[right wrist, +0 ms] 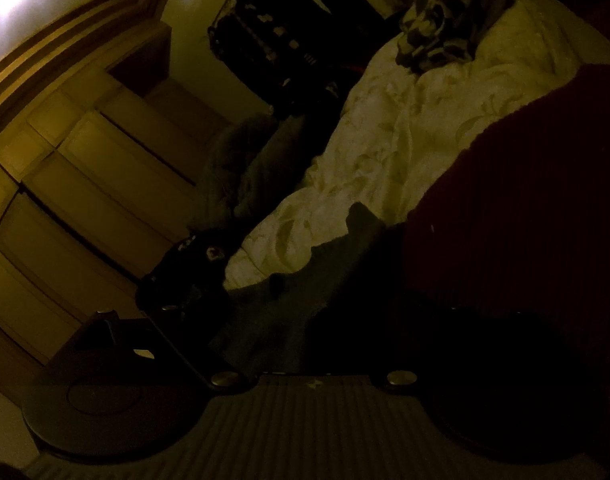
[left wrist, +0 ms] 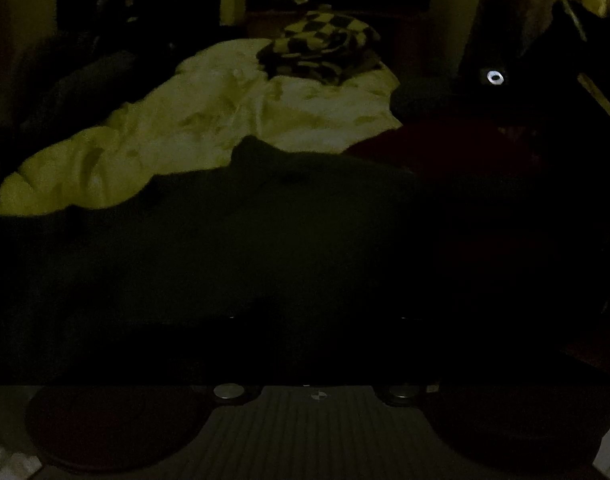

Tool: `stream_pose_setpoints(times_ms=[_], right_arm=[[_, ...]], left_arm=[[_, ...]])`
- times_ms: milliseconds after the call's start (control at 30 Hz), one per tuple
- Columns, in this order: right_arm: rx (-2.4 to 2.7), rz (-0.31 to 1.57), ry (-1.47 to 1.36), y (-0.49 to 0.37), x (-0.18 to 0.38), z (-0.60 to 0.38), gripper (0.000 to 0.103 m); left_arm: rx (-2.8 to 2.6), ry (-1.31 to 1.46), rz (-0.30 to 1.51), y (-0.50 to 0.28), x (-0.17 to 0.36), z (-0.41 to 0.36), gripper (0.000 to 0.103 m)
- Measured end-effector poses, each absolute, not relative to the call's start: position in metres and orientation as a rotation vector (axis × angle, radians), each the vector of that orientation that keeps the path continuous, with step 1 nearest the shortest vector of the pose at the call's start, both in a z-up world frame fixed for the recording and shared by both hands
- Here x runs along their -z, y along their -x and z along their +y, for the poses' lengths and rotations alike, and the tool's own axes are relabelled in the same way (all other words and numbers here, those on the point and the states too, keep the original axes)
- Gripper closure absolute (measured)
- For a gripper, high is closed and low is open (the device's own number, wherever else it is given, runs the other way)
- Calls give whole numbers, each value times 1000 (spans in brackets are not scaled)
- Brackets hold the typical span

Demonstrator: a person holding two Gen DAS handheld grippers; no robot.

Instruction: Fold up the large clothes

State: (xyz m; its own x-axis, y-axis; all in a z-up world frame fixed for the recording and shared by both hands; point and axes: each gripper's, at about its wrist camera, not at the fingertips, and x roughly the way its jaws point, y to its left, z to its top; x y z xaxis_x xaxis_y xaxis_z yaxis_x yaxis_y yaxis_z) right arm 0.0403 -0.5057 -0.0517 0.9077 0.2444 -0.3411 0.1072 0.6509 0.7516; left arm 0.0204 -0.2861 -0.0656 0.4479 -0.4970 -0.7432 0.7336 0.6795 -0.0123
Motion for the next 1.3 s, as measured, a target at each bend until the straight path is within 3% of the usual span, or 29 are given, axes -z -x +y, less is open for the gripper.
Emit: stream_pose_setpoints(times_ms=[100,200,367,500,733,933,967,1033,1067,1100,1300], right_arm=[[-75,443,-865,-41,53,-505,10],[-65,450,-859,-45,55,-504,10],[-38,472,-846,-52,56,-500,7],[-4,497,-871,-61,53,-498,2],[-59,634,-1249,-129,66,-510,3],[149,800,-1087,-176,70,-497,2],[171,827,-1055,-180,72,-492,7],[227,857,-934,-183,70,-479,34],[225,862,-861,-185,69,-471,69],[227,854,-823,-184,69,-466,81],[107,704,-845,-185,32,-435,83]], left_arm=[[785,-314,803,-23,65,-283,12],[775,-298,802,-26,63,-280,32],[784,-180,834,-42,57,-258,42],[784,-67,822,-54,45,-223,45],[801,-71,784,-53,45,-210,46],[823,-65,783,-49,58,-209,46],[825,-52,790,-51,59,-208,46],[827,-33,798,-54,62,-205,47],[828,-23,799,-55,62,-203,46],[829,-10,797,-57,60,-199,46],[783,165,758,-79,31,-138,45]])
